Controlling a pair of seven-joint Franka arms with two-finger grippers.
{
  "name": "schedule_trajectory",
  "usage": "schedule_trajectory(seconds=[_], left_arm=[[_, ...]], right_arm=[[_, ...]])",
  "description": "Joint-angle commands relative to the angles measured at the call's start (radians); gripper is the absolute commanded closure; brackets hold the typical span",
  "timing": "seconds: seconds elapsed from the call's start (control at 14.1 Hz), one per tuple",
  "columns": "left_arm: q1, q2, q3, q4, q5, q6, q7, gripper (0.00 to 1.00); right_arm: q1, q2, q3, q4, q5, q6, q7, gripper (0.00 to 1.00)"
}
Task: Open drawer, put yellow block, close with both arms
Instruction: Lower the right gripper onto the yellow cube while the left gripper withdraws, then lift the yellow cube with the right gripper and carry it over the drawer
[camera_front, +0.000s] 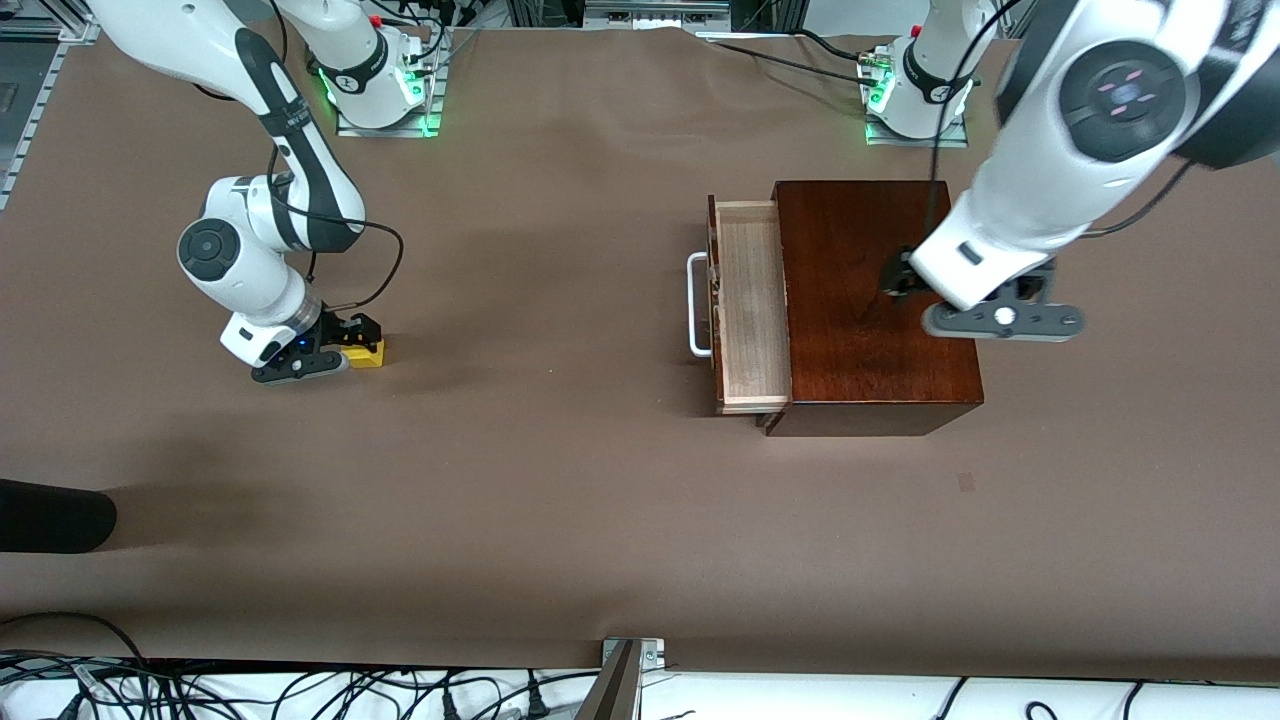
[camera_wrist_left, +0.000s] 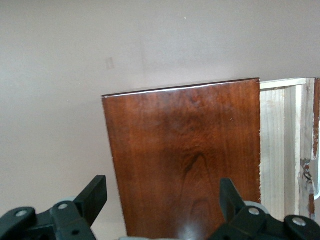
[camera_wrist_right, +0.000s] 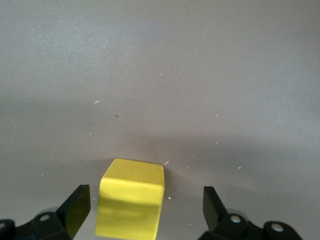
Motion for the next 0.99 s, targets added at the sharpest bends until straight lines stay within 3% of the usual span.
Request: schedule_trajectory(seconds=[0.0,0.14,0.28,0.43,0.5,0.71,0.92], left_arm=[[-0.025,-0.081,0.144,-0.063,-0.101,0.001,0.184,0.0],[-0.105,-0.127,0.298,-0.121,-0.117,0.052,0.298,0.0],[-0.113,-0.203,0.363,-0.238,-0.166,0.152,0.331,0.0],[-0.1,-0.245,0.381,-0.302,-0.17,0.232,0.323,0.0],[-0.097,-0.244,0.386,-0.3,-0.17,0.24,0.326,0.0],[-0.097,-0.239,0.384,-0.28,-0.16,0.185,0.312,0.0],[-0.094,-0.225,0.386,-0.254,-0.158,0.183,0.306,0.0]], right_arm=[[0.001,0.005,0.006,-0.031,0.019,0.038,0.014,0.06],[0.001,0.012,0.007,-0.045,0.019,0.057,0.023,0.14],[0.001,0.005,0.01,-0.045,0.018,0.049,0.025,0.49],[0.002,0.002,0.016,-0.039,0.018,0.048,0.023,0.91],[0.002,-0.006,0.032,-0.031,0.018,0.046,0.017,1.0],[0.002,-0.041,0.064,0.051,0.008,-0.078,-0.009,1.0],[0.002,-0.09,0.16,0.169,0.007,-0.277,-0.05,1.0]])
